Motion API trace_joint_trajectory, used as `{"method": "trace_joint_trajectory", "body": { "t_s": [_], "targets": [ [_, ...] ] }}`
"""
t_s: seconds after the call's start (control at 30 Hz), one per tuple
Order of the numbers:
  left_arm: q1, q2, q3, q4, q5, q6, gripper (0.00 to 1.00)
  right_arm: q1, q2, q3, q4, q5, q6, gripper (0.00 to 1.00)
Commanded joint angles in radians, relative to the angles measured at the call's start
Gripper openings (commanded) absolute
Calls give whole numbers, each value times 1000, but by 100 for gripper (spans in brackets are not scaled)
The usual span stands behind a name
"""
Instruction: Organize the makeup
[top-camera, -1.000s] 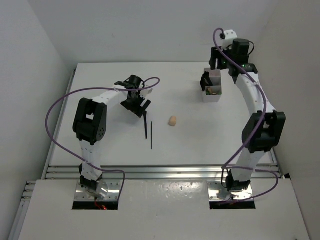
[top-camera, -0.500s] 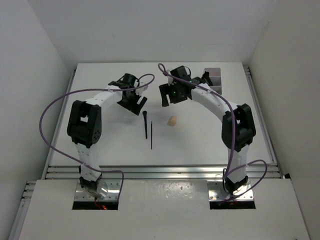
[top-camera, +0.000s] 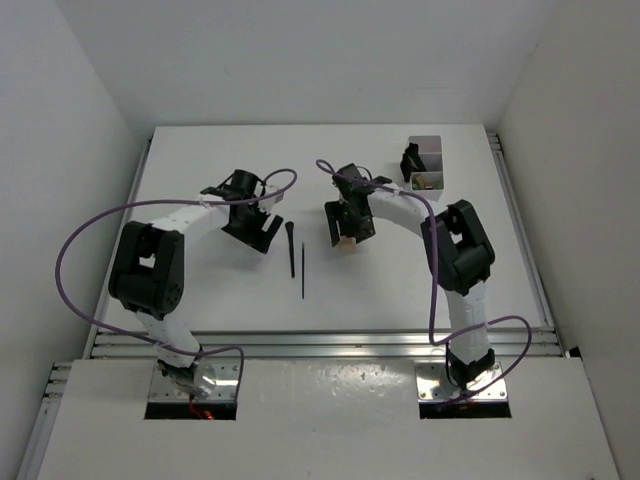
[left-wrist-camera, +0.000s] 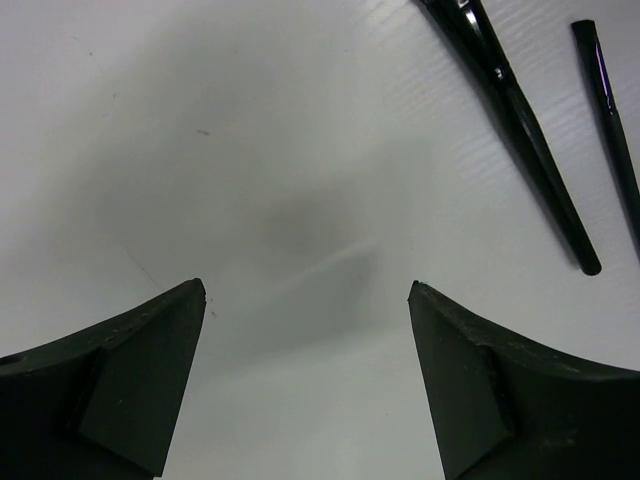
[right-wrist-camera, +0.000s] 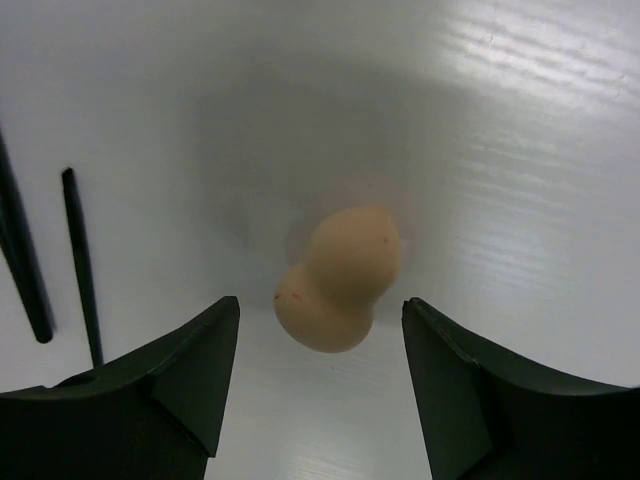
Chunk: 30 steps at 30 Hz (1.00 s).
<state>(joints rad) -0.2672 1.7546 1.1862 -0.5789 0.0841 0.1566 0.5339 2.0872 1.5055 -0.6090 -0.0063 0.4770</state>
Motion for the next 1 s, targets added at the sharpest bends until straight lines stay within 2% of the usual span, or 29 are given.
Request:
{"method": "trace_joint_trajectory", "body": {
  "t_s": [0.0, 0.03, 0.2, 0.23, 0.3, 0.4, 0.47, 0.6, 0.7, 0.73, 0.8, 0.83, 0.87, 0.9, 0.97],
  "targets": [
    [10, -75, -33, 60, 29, -17, 89, 11, 11, -25, 11, 51, 47, 65],
    [10, -75, -42, 60, 29, -17, 89, 9, 11, -31, 23, 60, 43, 65],
    [10, -104, -77, 60, 29, -17, 89, 8, 11, -100, 121, 74, 22, 45],
    [10, -113, -77, 60, 29, -17, 89, 8, 16, -97, 126, 78, 11, 45],
    [10, -113, -77, 60, 29, -17, 89, -2, 16, -85, 126, 78, 0, 47],
    [10, -113, -77, 60, 29, -17, 89, -11, 23, -61, 111, 16, -11, 58],
    [10, -113, -77, 60, 29, -17, 89, -11, 27, -50, 100, -13, -21, 61],
    [10, -113, -77, 70, 29, -17, 89, -12, 33, -57, 103, -14, -2, 64],
    [10, -113, -77, 70, 20, -8, 89, -11, 50, -41, 101, -6, 9, 54],
    [10, -113, -86, 70, 20, -8, 89, -12, 54, -38, 101, -4, 8, 43],
    [10, -113, -86, 70, 20, -8, 89, -14, 53, -36, 107, -4, -3, 27],
    [10, -113, -86, 70, 20, -8, 89, -12, 45, -39, 110, -4, -11, 12],
    [10, -113, -86, 70, 20, -8, 89, -14, 42, -42, 120, -1, -32, 4],
    [10, -113, -86, 70, 11, -8, 89, -14, 34, -44, 123, -1, -52, 0],
    [10, -113, -95, 70, 11, -8, 89, -21, 1, -47, 138, -4, -93, 0]
  ]
}}
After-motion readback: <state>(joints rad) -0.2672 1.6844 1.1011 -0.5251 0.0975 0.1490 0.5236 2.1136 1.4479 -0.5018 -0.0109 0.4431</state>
